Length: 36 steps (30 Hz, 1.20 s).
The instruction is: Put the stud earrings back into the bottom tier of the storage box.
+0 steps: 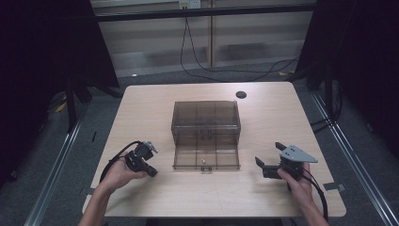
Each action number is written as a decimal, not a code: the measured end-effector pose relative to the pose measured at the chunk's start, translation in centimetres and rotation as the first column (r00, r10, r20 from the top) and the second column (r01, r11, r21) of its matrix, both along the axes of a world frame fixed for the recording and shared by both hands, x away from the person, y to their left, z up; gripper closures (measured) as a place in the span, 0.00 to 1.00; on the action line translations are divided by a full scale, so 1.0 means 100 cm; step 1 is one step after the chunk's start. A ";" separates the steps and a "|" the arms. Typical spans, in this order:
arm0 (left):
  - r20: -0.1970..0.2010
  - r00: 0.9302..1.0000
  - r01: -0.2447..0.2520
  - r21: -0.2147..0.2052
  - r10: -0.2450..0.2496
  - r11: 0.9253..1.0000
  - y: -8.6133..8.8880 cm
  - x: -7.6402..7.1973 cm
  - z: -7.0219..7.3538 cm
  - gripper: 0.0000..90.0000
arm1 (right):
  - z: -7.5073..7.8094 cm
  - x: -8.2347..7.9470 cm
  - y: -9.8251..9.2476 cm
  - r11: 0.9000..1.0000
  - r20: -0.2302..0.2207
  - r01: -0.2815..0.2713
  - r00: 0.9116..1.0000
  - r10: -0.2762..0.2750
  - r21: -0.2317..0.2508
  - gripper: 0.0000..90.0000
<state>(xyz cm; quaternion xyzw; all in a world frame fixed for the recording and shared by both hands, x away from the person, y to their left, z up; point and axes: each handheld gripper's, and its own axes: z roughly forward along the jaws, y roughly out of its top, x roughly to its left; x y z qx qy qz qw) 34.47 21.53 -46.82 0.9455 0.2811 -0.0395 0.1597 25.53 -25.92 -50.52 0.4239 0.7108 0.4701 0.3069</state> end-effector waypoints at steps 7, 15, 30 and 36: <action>0.006 1.000 0.020 -0.015 -0.020 1.000 0.001 0.000 0.004 0.95 | 0.000 0.000 0.000 1.000 0.000 0.000 1.000 0.000 0.000 0.04; 0.016 1.000 0.020 -0.076 -0.019 0.997 -0.003 0.001 0.019 0.95 | 0.000 0.000 0.000 1.000 -0.001 0.001 1.000 -0.001 -0.002 0.04; 0.048 0.997 0.068 -0.082 -0.064 0.994 -0.023 0.006 0.039 0.95 | 0.000 0.000 0.000 1.000 -0.002 0.000 1.000 0.000 -0.003 0.04; 0.055 0.996 0.071 -0.084 -0.067 0.994 -0.039 0.009 0.047 0.95 | 0.000 0.000 0.000 1.000 -0.002 -0.001 1.000 0.001 -0.002 0.04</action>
